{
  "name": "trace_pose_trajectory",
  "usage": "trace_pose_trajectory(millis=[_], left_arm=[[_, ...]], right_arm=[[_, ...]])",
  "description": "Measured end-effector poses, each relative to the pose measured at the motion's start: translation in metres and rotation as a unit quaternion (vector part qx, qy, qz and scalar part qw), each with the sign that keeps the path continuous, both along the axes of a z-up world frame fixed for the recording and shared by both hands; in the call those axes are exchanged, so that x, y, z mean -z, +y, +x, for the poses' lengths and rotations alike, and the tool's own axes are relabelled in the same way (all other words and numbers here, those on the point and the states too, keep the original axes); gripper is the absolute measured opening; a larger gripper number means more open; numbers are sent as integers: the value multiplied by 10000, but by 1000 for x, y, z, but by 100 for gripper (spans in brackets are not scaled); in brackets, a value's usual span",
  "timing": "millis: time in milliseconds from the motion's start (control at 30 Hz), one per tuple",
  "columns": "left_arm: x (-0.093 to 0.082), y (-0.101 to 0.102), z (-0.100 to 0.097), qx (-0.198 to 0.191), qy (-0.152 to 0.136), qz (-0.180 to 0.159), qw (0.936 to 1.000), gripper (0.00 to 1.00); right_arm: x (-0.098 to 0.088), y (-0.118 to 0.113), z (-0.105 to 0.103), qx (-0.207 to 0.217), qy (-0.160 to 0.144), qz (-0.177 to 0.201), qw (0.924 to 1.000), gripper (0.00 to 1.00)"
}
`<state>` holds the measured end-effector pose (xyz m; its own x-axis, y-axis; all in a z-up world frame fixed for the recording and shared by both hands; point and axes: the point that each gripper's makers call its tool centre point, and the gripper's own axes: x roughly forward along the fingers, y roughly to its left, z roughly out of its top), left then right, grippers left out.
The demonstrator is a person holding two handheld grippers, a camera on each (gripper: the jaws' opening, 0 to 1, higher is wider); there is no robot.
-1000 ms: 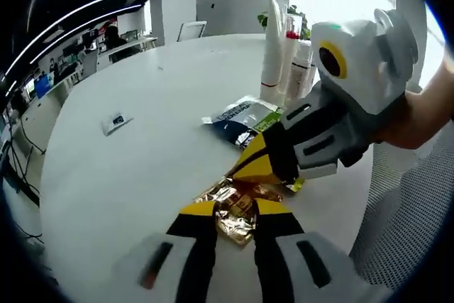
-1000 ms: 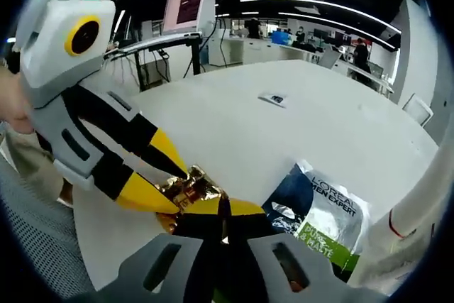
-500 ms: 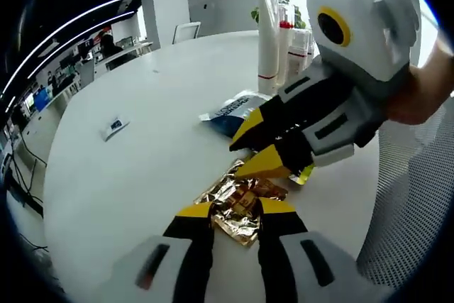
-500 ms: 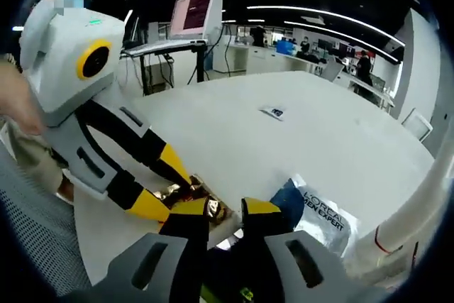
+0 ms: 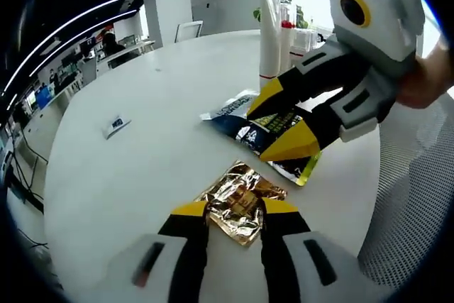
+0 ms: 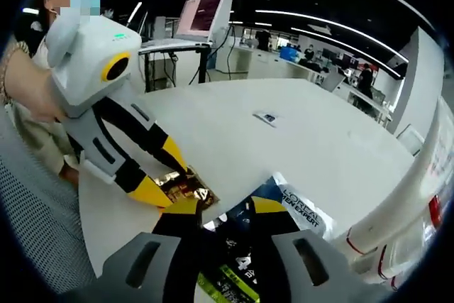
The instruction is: Arrange the skincare products in the storage area until every visible bottle or jar stands upright without overlapping.
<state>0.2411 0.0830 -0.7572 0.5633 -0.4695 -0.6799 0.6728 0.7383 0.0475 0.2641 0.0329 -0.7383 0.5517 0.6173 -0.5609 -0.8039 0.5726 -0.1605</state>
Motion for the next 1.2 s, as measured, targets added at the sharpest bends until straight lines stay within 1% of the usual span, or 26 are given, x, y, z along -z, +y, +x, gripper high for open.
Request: trace_pose_trajectory(millis=[67, 200, 300, 333, 400, 500, 533, 567, 600, 700, 800, 867, 900, 1000, 1033, 1100, 1167, 1200], left_arm=[[1, 0, 0, 13, 25, 25, 10000, 29], [-2, 2, 0, -12, -12, 16, 10000, 29], [-9, 4, 1, -76, -67, -58, 9999, 30], [-10, 4, 1, -86, -74, -64, 9999, 30], [-10, 5, 2, -118, -103, -96, 9998, 33], [-14, 5, 0, -254, -88, -254, 9993, 39], [-16, 5, -1, -276, -97, -270, 9992, 41], [-17, 5, 0, -296, -98, -287, 9991, 42], [-19, 5, 0, -332, -107, -319, 9989, 45], [-27, 4, -4, -388, -104, -417, 9983, 49], [-37, 2, -6, -524, -125, -571, 9969, 55], [-37, 3, -5, -580, -129, -632, 9962, 60], [-42, 3, -6, -622, -143, -657, 9958, 62], [-52, 5, -9, -747, -131, -750, 9943, 68], [-58, 4, -11, -795, -141, -804, 9935, 69], [-59, 6, -12, -892, -142, -861, 9922, 69], [-63, 6, -15, -942, -168, -903, 9913, 68], [-65, 6, -16, -994, -156, -933, 9905, 69]], right_arm=[[-1, -1, -1, 11, -5, 5, 10000, 26], [-6, -2, -5, -24, -24, 40, 10000, 26], [-9, -4, -7, -16, -30, 82, 10000, 27], [-13, -5, -9, -11, -36, 113, 9999, 28], [-19, -6, -12, -15, -51, 194, 9998, 31], [-22, -7, -16, -46, -67, 259, 9996, 35], [-26, -7, -20, -89, -36, 318, 9994, 38], [-27, -7, -23, -110, -1, 350, 9993, 43], [-27, -7, -24, -152, -37, 352, 9993, 46], [-38, -8, -35, -239, -57, 467, 9986, 52], [-41, -10, -41, -256, 0, 527, 9983, 59], [-40, -12, -46, -260, 103, 496, 9984, 61], [-41, -14, -52, -246, 194, 534, 9981, 63], [-43, -18, -56, -229, 224, 597, 9977, 67], [-44, -21, -58, -224, 267, 617, 9975, 68], [-49, -25, -65, -221, 312, 625, 9973, 72], [-49, -32, -69, -258, 394, 628, 9969, 74], [-47, -36, -71, -240, 463, 651, 9965, 74]])
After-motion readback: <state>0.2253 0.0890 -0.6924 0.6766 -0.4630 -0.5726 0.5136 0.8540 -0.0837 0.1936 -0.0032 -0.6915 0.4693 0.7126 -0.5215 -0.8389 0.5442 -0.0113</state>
